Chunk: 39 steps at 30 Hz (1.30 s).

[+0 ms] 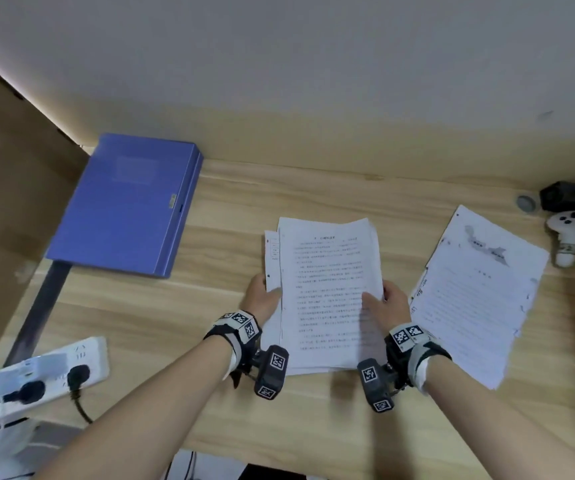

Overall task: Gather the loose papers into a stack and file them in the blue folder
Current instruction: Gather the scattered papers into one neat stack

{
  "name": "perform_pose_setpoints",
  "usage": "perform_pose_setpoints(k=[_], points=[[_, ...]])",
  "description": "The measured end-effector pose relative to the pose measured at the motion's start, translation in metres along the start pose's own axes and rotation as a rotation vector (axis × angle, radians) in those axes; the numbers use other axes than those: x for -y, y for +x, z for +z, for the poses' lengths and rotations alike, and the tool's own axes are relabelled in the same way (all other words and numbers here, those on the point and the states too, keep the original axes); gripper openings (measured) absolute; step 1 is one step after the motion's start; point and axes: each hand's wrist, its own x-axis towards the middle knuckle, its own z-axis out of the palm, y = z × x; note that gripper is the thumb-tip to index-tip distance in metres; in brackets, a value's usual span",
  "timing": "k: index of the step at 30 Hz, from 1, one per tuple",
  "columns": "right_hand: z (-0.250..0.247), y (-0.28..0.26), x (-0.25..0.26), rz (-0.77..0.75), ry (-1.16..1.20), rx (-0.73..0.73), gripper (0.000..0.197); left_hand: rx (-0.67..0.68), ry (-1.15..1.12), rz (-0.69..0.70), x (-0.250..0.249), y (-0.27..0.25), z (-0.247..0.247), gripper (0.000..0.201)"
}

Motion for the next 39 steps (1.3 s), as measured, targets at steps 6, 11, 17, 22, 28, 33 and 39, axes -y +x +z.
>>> perform_pose_setpoints(k=[6, 11, 17, 22, 28, 33, 39], points=[[0.025, 0.003, 0.003, 0.074, -0.219, 0.015, 0.010, 0.040, 0.040, -0.020, 0.013, -0.001, -0.001, 0.037], [0.016, 0.007, 0.003, 0.104, -0.203, 0.099, 0.027, 0.101, 0.163, 0.007, 0.022, 0.013, 0.002, 0.050], [-0.049, 0.017, -0.019, 0.108, -0.060, -0.066, 0.010, -0.112, 0.309, -0.110, -0.015, -0.002, 0.009, 0.057], [-0.119, 0.021, -0.062, 0.197, -0.066, -0.238, 0.016, -0.242, 0.588, 0.167, -0.045, -0.011, 0.037, 0.077], [-0.177, 0.021, -0.109, 0.258, -0.101, -0.402, 0.041, 0.102, 0.416, 0.403, -0.085, -0.014, 0.129, 0.046], [-0.191, 0.025, -0.132, 0.342, -0.114, -0.383, 0.043, 0.223, 0.434, 0.253, -0.102, -0.004, 0.208, 0.049], [-0.190, 0.034, -0.140, 0.347, 0.010, -0.300, 0.014, 0.248, 0.558, 0.195, -0.108, 0.010, 0.247, 0.030]])
